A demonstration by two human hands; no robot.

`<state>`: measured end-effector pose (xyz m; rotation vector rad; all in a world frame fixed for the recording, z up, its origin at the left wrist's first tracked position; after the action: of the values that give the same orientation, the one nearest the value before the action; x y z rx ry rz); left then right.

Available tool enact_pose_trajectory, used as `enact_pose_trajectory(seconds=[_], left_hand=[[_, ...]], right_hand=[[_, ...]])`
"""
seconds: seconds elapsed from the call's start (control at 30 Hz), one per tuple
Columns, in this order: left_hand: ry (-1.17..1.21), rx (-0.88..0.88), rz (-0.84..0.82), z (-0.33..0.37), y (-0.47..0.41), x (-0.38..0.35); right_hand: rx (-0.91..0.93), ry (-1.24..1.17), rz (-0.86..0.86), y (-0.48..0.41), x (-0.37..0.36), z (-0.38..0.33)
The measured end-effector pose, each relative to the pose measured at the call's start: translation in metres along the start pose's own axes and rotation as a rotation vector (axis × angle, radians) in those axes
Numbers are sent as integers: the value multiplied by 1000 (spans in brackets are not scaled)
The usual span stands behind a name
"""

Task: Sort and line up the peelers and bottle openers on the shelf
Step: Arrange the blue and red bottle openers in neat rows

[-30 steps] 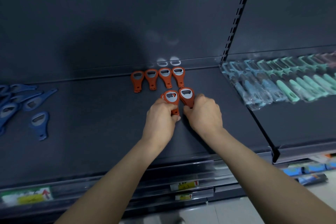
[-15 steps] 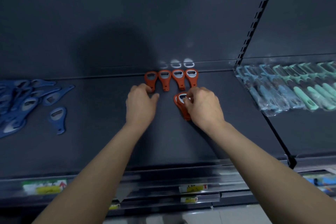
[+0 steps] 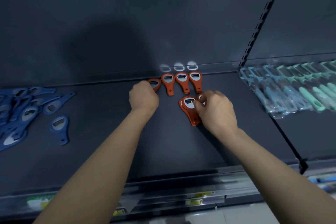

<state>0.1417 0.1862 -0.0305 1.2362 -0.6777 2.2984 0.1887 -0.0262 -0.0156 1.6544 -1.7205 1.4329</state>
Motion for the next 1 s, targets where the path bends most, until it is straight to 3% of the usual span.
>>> enact_pose_trajectory(seconds=[0.33,1.0], left_hand=[[24,-68,37,-8,69,18],[125,-354,46,21,116,13]], right_hand=[[126,133,-73,23,-12,-21],[56,119,-72,39,-14,-16]])
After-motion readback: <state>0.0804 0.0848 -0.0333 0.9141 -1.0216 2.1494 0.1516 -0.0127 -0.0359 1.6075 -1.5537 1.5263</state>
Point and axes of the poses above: each hand's wrist, its own y-axis away from the middle knuckle, its own x-axis out of the back of the hand, z = x × y, the point moved 9 cm from there along -y, towards the middle knuckle, and after that the axes turned 15 degrees about z, right-handed, at the moved point
